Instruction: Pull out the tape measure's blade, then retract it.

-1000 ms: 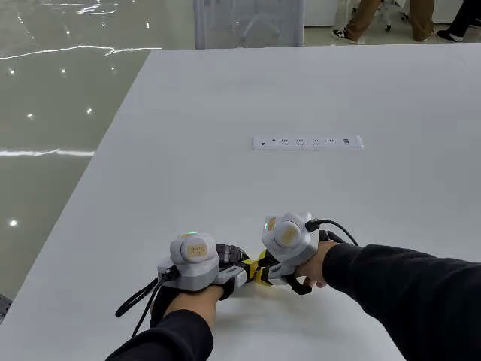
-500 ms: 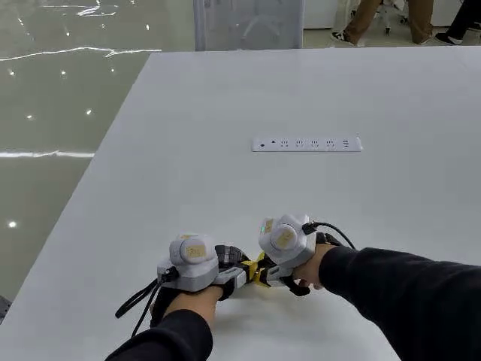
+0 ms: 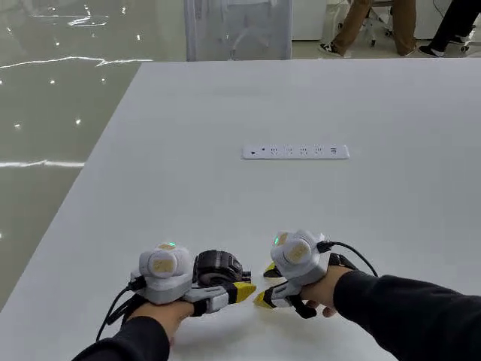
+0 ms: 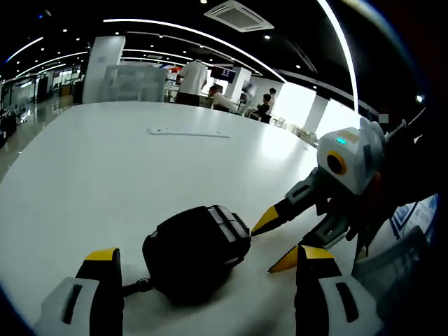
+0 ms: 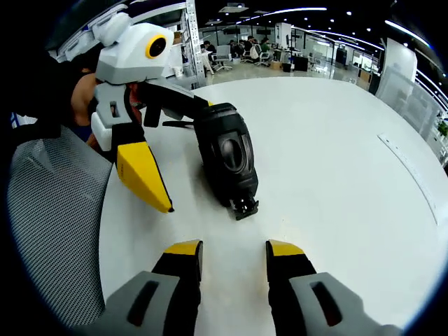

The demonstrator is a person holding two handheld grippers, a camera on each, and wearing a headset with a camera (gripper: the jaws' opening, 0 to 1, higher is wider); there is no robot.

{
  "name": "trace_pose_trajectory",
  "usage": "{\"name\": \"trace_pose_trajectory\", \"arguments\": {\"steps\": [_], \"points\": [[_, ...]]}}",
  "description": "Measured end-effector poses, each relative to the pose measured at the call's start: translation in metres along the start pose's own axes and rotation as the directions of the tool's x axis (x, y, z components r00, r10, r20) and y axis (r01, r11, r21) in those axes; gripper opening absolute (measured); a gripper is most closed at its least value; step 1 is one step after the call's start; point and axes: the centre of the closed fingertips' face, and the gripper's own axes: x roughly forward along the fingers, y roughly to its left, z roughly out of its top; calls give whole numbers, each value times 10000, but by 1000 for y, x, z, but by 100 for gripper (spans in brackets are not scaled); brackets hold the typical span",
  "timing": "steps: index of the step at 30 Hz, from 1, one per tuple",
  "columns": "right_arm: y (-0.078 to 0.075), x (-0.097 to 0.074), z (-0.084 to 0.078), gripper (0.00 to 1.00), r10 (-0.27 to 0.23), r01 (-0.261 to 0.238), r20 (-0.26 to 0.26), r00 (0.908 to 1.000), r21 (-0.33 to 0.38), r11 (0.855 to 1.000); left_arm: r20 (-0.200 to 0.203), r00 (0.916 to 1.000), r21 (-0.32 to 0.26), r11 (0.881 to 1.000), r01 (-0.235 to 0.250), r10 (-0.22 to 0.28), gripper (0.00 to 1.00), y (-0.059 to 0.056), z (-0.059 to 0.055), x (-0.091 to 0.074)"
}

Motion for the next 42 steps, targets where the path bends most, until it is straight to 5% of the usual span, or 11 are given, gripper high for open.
{"name": "trace_pose_trajectory", "arguments": {"steps": [3, 6, 8, 10, 13, 16, 19, 22, 37, 42], "points": [[-1, -14, -8, 34, -277, 273, 182, 9994, 229, 9994, -334, 9987, -743, 9966, 364, -390, 100, 3, -7, -8], [-2, -31, -15, 36, -616, 603, 437, 9971, 303, 9977, -208, 9998, -34, 10000, -5, 5, 100, 16, -7, -19], [-3, -44, -20, 37, -891, 879, 544, 9945, 231, 9959, -163, 9990, -307, 9987, 412, -417, 100, 13, -8, -28], [-4, -59, -26, 38, -1162, 1140, 701, 9908, 348, 9929, -112, 9994, -185, 9993, 313, -315, 100, 21, -10, -37], [-6, -79, -36, 41, -1556, 1505, 964, 9831, 579, 9869, 214, 9989, -462, 9981, 416, -406, 100, 27, -7, -50], [-11, -104, -47, 43, -2061, 1968, 1124, 9721, 888, 9764, 475, 9980, -95, 9990, 433, -428, 100, 32, -2, -64], [-15, -125, -56, 45, -2566, 2401, 1328, 9573, 1282, 9622, 93, 10000, 256, 9997, 15, -17, 100, 47, -8, -74], [-13, -142, -63, 46, -2852, 2665, 1476, 9470, 1342, 9544, 215, 9997, 534, 9985, 131, -143, 100, 49, -7, -86], [0, -203, -133, 63, -4070, 3803, 1045, 9074, 2081, 9012, 187, 9995, 1666, 9856, -280, 252, 100, 71, -14, -145], [1, -218, -151, 71, -4366, 3987, 988, 8942, 2680, 8771, 311, 9988, 1716, 9843, -414, 366, 100, 68, -14, -161]]}}
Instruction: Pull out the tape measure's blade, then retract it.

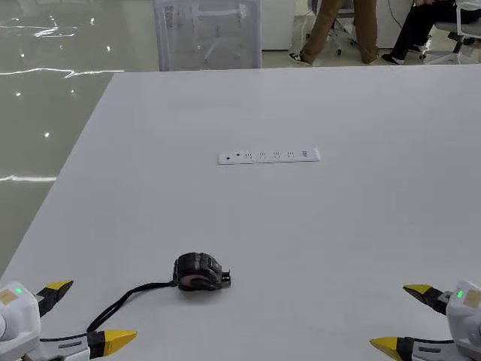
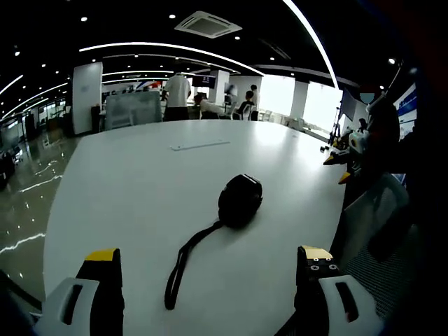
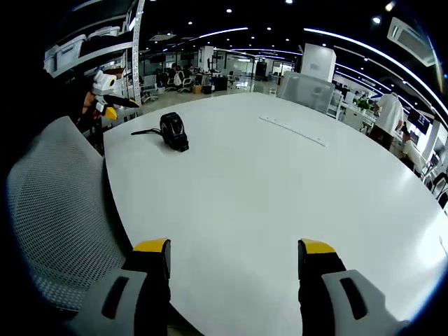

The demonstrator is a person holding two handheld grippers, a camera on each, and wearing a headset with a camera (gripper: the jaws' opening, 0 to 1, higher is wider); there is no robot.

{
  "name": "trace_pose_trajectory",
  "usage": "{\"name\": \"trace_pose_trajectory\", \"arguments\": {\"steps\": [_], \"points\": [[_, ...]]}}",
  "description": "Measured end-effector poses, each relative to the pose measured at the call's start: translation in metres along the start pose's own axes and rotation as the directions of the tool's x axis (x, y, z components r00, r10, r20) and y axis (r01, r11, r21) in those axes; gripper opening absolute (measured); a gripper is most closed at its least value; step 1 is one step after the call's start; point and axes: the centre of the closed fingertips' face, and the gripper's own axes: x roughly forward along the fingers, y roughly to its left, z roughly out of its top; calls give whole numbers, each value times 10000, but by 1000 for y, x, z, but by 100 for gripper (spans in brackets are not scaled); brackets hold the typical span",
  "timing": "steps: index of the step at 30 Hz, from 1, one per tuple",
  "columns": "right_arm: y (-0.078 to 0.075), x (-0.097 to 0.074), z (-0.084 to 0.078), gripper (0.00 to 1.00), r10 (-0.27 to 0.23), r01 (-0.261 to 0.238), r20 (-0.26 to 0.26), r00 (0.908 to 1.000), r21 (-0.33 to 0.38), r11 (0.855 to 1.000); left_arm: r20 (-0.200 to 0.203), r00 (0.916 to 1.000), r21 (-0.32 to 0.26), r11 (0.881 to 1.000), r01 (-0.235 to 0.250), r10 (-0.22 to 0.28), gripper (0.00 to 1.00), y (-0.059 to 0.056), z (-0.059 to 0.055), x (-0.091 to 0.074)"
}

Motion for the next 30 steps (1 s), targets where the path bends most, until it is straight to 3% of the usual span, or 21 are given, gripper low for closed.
{"name": "trace_pose_trajectory", "arguments": {"steps": [4, 8, 11, 16, 25, 30], "points": [[-3, -12, -3, 79, -59, 57, 92, 9999, 288, 9996, 279, 9995, -151, 9997, -174, 178, 100, 1, -1, -9], [-4, -21, 0, 91, -83, 80, 187, 9998, 190, 9998, 156, 9996, -43, 9998, -218, 219, 100, 3, -9, -13], [-8, -27, 2, 100, -138, 124, 413, 9991, 344, 9993, 323, 9993, -121, 9998, -162, 165, 100, 3, -6, -18], [-7, -34, 0, 100, -331, 312, 457, 9984, 436, 9986, 265, 9990, -192, 9992, -361, 366, 100, 7, -5, -20], [-5, -37, -4, 100, -459, 454, 216, 9987, 216, 9987, 204, 9998, -184, 9998, -87, 90, 100, 1, -2, -16], [-7, -38, -3, 100, -433, 429, 248, 9988, 153, 9990, 211, 9995, -250, 9994, -222, 227, 100, 5, 2, -15]]}}
